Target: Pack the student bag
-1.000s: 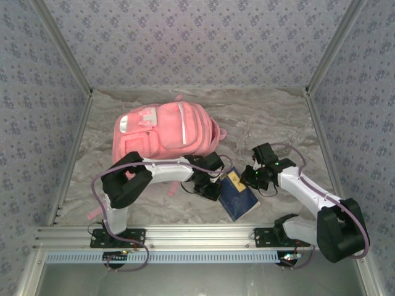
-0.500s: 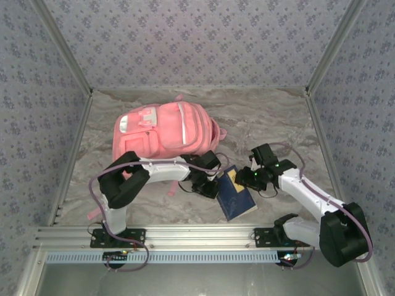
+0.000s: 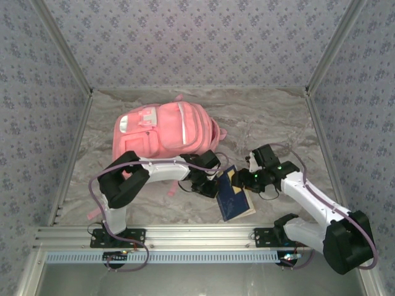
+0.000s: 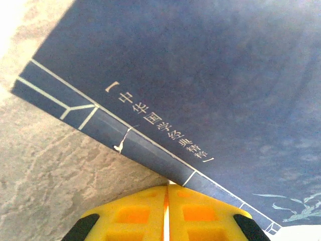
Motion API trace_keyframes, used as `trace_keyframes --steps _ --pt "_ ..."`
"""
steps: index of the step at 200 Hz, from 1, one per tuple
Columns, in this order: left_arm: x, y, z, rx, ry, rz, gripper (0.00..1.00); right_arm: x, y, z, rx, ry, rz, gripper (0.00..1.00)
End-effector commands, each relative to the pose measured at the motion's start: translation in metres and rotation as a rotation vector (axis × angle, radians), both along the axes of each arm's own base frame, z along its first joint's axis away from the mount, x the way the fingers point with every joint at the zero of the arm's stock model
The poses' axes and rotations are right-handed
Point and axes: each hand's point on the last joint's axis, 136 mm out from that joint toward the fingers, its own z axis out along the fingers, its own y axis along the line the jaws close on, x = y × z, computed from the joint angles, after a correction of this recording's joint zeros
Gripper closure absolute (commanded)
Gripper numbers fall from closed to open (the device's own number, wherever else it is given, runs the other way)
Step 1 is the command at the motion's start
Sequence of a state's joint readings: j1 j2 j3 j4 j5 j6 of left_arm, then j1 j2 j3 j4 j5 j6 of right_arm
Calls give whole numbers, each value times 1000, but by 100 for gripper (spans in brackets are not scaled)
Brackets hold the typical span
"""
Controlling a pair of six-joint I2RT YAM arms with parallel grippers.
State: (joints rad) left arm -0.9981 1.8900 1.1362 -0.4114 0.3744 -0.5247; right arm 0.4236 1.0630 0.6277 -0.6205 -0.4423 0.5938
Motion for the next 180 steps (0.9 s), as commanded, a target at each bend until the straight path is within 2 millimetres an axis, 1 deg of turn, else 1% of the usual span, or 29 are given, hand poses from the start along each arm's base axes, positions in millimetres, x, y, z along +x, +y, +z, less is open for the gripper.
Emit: trace_keyframes --steps 1,20,35,51,71,113,130,140,152,177,180 --pt "28 2 5 2 -105 47 90 -6 26 24 168 20 45 44" --pt "28 4 4 9 -107 47 90 -8 37 35 254 33 50 42" --pt "29 4 4 11 -108 49 90 -9 41 43 300 25 54 41" --pt "29 6 4 12 -107 52 91 -10 42 43 311 28 48 40" --pt "30 6 5 10 -108 54 91 -5 35 30 250 32 14 40" --pt "30 8 5 15 -106 55 91 -5 17 -6 79 64 18 40" --pt "30 8 7 14 -108 56 91 -5 12 -13 43 79 4 42" --pt "30 9 8 15 -111 57 91 -4 9 -15 22 76 -5 45" --pt "31 11 9 16 -116 61 91 -3 5 -15 0 68 -16 52" --pt "34 17 17 1 -122 85 91 4 -4 -9 -29 18 -49 73" --pt "34 17 18 -3 -120 87 91 1 -6 -10 -38 33 -50 76"
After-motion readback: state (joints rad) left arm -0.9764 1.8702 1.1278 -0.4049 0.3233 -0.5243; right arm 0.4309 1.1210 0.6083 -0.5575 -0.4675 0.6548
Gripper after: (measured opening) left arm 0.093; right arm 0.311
